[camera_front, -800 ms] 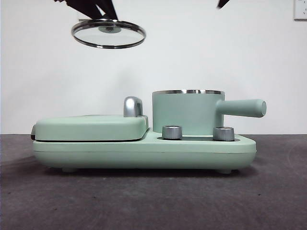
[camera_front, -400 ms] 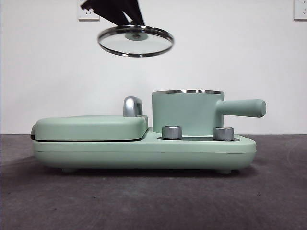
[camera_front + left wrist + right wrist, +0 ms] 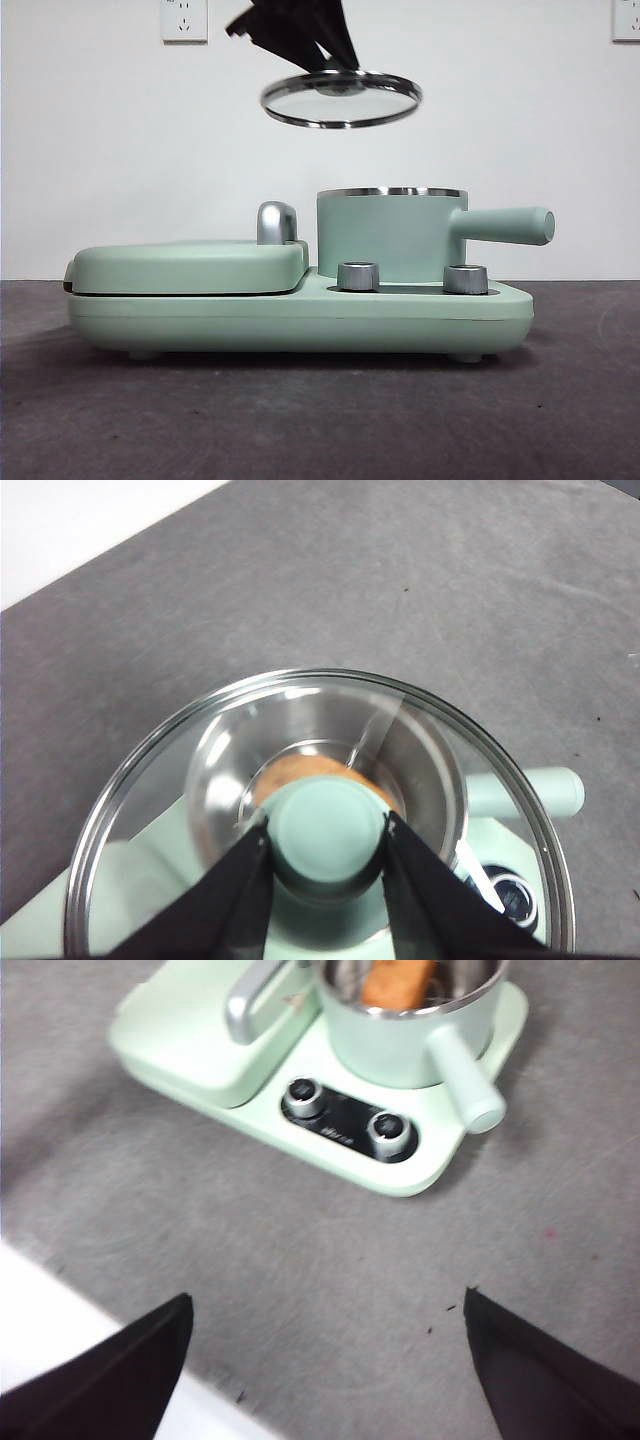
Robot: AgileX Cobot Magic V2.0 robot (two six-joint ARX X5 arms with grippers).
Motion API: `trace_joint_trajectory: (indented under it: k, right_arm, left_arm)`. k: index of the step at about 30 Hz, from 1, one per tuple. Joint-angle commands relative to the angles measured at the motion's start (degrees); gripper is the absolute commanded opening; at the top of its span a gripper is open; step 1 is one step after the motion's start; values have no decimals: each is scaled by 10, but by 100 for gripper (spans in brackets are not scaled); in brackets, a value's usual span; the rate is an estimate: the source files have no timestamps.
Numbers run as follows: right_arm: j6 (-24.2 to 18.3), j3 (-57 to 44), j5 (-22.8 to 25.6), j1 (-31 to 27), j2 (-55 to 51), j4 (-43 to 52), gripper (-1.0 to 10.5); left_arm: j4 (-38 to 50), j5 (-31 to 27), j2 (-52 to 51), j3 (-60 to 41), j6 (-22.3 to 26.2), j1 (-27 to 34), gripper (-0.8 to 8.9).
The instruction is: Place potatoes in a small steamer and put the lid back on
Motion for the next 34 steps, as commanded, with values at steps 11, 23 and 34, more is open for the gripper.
trace_joint_trajectory:
  k: [11, 23, 34]
  right_arm:
    - [9, 0, -12, 5, -43, 11, 430]
    - [18, 0, -13, 4, -42, 16, 430]
    - [18, 0, -13, 4, -42, 20, 430]
  left_arm:
    - [113, 1, 80, 23, 5, -33, 18]
    - [125, -36, 119, 23, 5, -33, 18]
    - [118, -29, 119, 23, 11, -33, 15]
